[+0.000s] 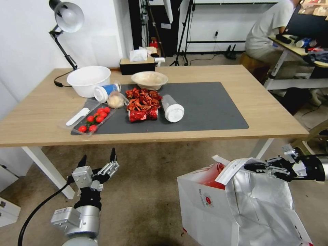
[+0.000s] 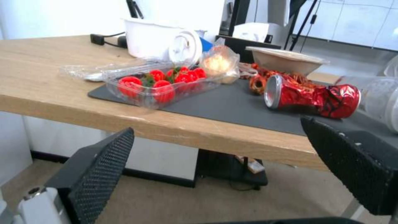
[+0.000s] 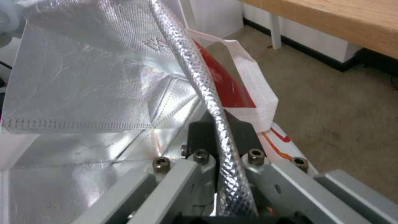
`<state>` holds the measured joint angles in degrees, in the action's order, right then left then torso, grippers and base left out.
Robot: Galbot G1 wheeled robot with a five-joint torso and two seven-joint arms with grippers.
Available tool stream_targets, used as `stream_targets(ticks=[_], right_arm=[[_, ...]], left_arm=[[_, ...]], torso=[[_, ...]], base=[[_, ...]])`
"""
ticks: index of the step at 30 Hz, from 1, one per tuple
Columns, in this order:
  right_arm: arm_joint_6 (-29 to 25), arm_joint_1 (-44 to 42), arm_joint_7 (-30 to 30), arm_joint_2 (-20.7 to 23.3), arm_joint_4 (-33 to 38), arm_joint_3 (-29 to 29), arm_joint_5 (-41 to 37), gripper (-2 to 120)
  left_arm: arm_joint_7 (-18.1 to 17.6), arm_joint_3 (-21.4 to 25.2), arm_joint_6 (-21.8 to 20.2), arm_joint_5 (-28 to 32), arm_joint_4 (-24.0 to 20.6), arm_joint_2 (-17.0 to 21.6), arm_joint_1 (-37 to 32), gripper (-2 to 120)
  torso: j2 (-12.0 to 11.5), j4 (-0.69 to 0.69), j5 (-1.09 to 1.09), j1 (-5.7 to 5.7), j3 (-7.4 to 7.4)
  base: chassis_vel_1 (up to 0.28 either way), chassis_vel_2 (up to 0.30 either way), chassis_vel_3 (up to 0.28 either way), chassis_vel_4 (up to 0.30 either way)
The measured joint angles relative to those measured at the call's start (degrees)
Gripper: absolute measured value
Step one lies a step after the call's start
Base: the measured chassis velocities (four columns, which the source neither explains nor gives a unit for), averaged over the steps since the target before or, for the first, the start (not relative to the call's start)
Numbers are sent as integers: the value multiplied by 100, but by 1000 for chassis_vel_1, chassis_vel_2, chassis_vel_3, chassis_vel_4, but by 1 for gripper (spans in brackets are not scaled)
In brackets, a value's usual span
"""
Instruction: Pick up the food delivery bag from the floor and place it on the table.
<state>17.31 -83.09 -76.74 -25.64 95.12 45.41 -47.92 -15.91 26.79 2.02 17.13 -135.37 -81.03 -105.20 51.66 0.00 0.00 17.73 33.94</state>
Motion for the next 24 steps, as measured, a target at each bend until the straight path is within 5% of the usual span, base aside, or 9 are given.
stream_targets(ticks=[24], right_arm=[[27, -34, -21, 157, 95, 94, -183, 0]], left_arm=[[-65, 6, 37, 10, -26, 21, 5, 100]], torso=[[-18, 0, 0, -6, -9]], base=[[0, 0, 0, 0]])
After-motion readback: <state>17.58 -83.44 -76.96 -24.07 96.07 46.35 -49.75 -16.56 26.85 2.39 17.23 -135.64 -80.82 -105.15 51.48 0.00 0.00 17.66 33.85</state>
